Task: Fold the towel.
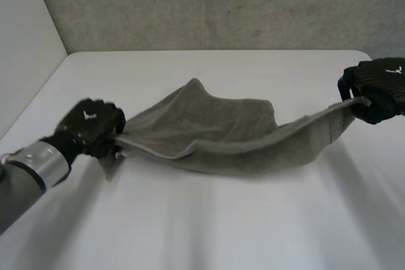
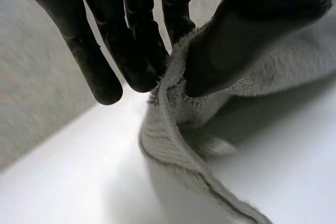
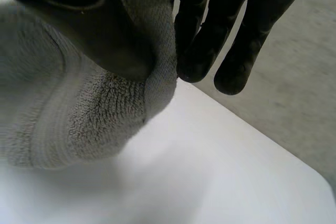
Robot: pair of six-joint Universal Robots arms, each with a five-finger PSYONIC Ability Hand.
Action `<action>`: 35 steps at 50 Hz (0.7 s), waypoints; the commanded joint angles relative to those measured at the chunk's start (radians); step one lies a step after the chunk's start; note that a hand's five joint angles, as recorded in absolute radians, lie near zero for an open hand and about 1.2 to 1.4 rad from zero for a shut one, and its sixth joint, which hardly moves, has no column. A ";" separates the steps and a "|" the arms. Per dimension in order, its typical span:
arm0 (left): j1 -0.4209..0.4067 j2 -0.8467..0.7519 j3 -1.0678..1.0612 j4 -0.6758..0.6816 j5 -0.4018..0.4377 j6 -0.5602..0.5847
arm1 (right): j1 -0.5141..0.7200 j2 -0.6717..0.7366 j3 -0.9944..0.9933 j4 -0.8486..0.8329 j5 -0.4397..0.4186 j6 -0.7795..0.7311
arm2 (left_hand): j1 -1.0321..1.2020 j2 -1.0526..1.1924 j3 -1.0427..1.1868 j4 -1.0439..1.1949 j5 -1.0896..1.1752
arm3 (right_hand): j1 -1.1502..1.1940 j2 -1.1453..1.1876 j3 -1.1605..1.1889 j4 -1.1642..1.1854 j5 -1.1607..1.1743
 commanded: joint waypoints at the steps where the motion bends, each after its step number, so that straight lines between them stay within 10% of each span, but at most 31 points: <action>1: -0.002 0.129 0.057 -0.080 0.010 -0.081 | 0.005 0.027 -0.113 0.215 -0.049 -0.155 | 0.107 0.074 0.059 0.042 0.078 | 0.063 0.085 0.067 0.060 0.059; 6: 0.000 -0.029 0.197 -0.141 0.006 -0.084 | 0.045 0.226 -0.232 0.267 0.047 -0.290 | 0.107 0.074 0.059 0.042 0.078 | 0.063 0.085 0.067 0.060 0.059; 11: -0.008 -0.264 0.447 -0.243 -0.008 -0.084 | 0.236 0.492 -0.535 0.259 0.329 -0.318 | 0.107 0.074 0.059 0.042 0.078 | 0.063 0.085 0.067 0.060 0.059; 21: -0.144 -0.552 1.260 -0.323 -0.173 -0.093 | 0.377 0.735 -1.203 0.010 0.526 -0.286 | 0.107 0.074 0.059 0.042 0.078 | 0.063 0.085 0.067 0.060 0.059; 29: -0.176 -0.402 1.336 0.062 -0.260 -0.243 | 0.410 0.567 -1.080 -0.388 0.549 -0.135 | 0.107 0.074 0.059 0.042 0.078 | 0.063 0.085 0.067 0.060 0.059; 35: -0.169 -0.403 1.222 0.063 -0.203 -0.273 | 0.408 0.548 -0.885 -0.398 0.530 -0.134 | 0.107 0.074 0.059 0.042 0.078 | 0.063 0.085 0.067 0.060 0.059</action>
